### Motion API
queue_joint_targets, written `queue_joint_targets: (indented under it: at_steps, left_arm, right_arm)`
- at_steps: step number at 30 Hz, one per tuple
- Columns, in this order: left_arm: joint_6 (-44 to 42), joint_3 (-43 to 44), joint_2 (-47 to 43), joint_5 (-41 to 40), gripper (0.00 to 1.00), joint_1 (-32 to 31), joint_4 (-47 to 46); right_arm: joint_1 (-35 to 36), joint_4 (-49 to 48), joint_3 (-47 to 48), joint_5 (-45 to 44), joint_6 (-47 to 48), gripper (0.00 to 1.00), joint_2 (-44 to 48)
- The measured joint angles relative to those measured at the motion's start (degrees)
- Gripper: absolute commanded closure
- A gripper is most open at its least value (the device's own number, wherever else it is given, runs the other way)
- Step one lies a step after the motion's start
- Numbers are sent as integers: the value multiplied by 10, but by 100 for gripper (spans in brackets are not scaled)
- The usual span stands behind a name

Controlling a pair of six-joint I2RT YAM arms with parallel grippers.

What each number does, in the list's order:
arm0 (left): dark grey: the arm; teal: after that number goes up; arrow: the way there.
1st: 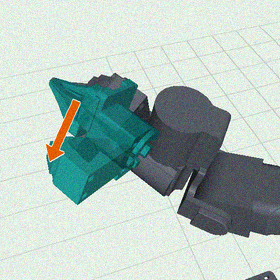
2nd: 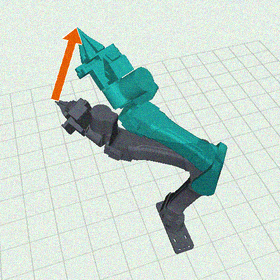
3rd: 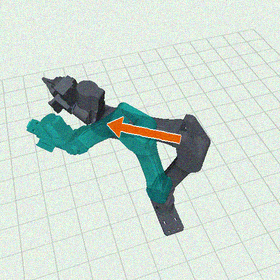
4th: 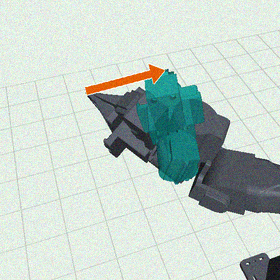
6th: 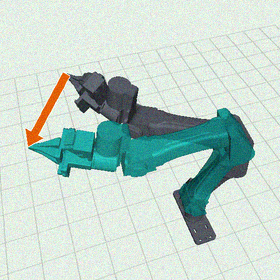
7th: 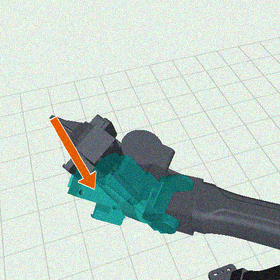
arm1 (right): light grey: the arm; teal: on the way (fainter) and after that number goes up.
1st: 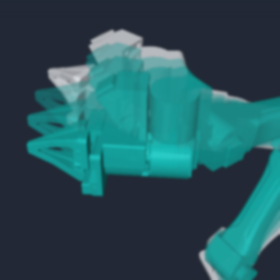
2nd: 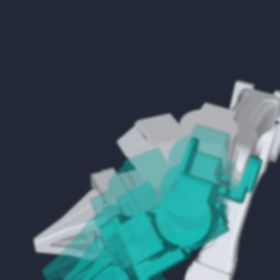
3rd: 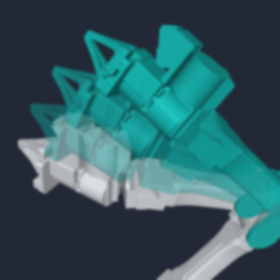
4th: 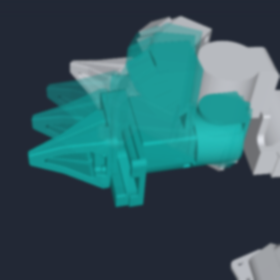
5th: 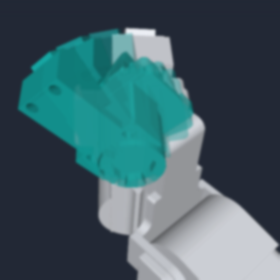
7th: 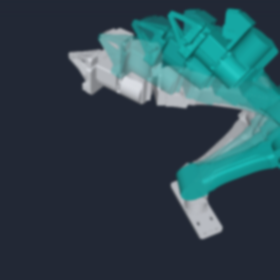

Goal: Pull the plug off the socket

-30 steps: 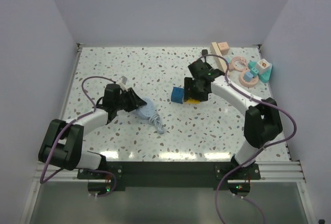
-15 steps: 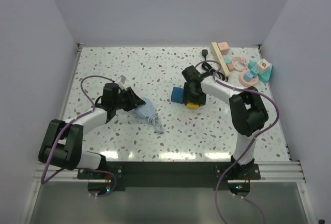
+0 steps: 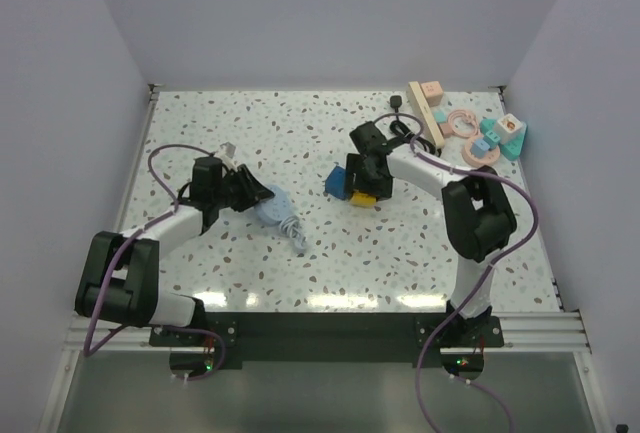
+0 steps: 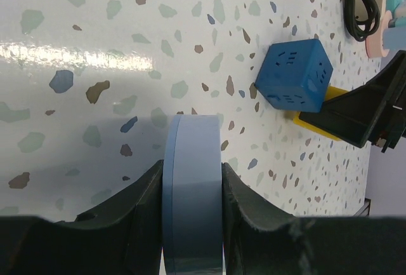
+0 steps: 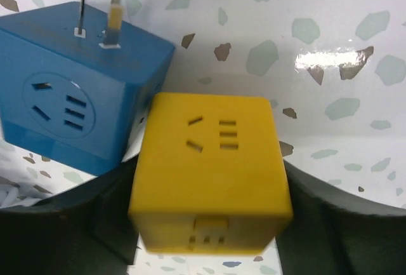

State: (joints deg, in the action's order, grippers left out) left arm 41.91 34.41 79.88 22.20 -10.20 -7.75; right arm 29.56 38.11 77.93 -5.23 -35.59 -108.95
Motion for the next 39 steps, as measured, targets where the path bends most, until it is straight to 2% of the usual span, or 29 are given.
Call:
queue_joint_targets:
  at_steps: [2, 8, 15, 22, 27, 31, 33, 34, 35, 36, 38, 39]
  left_arm:
    - [-5, 2, 0, 0, 100, 4, 1]
    - [-8, 2, 0, 1, 100, 11, 2]
    - [-11, 5, -12, -7, 100, 54, 41]
    - [-10, 5, -73, -81, 100, 193, 114]
    - [6, 5, -89, -136, 100, 295, 133]
    - [25, 7, -70, -142, 100, 373, 135]
    - [34, 7, -58, -137, 84, 395, 136]
    - [37, 7, -56, -136, 63, 402, 138]
    - [40, 7, -55, -137, 52, 406, 142]
    - [40, 7, -57, -142, 35, 407, 146]
    - [31, 7, -63, -166, 20, 409, 162]
    - [30, 6, -69, -181, 7, 411, 172]
  right_arm:
    - [0, -1, 10, 4, 0, 14, -7]
    - [0, 1, 21, 5, 3, 1, -11]
    - [0, 26, 22, 6, 6, 1, 38]
    - [0, 56, 23, 2, 12, 1, 161]
    - [0, 57, 21, 5, 19, 1, 174]
    - [0, 60, 9, 17, 22, 1, 174]
    - [0, 61, 7, 18, 22, 1, 174]
    - [0, 61, 7, 18, 22, 1, 174]
    - [0, 61, 7, 18, 22, 1, 174]
    - [0, 61, 7, 18, 22, 1, 174]
    - [0, 61, 7, 18, 23, 1, 172]
    - [0, 60, 8, 17, 23, 1, 170]
